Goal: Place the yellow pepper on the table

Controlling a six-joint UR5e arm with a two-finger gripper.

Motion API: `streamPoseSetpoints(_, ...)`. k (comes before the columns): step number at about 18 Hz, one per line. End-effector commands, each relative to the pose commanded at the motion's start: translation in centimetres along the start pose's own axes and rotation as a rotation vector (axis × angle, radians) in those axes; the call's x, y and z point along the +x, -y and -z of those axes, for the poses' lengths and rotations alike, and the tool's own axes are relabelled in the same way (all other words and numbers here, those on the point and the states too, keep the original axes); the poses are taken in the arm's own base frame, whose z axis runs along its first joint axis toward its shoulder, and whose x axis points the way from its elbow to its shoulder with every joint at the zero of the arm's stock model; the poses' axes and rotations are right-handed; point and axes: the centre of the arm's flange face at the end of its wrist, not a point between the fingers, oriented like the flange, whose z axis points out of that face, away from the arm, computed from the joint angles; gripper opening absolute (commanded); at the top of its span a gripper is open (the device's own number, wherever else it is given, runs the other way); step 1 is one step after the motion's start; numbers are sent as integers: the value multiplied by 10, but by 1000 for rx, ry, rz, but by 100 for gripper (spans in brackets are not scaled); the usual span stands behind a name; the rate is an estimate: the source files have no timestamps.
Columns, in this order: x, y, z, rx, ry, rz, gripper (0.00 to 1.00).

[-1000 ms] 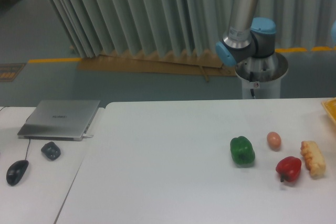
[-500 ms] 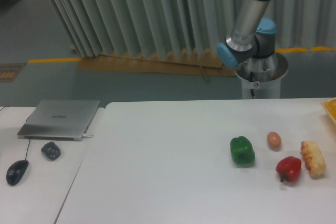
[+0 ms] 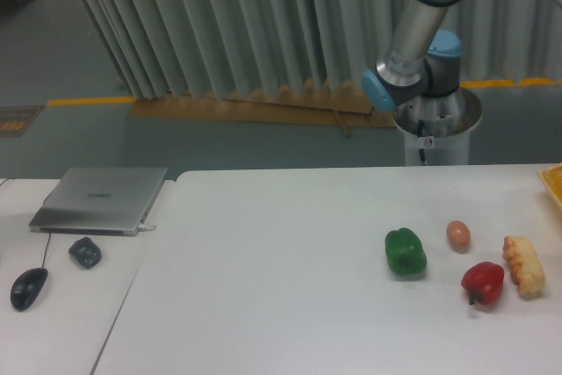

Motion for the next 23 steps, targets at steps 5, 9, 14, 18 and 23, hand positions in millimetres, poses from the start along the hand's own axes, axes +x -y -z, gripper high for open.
streamPoseSetpoints(5,30,-10,-5,19,80,40,100)
streamPoseSetpoints(9,10,1,-13,37,79,31,100)
streamPoseSetpoints(14,1,3,-11,42,119,67,100)
streamPoseSetpoints(18,-15,7,-18,56,123,64,100)
streamPoseSetpoints(23,-15,6,-20,56,119,52,100)
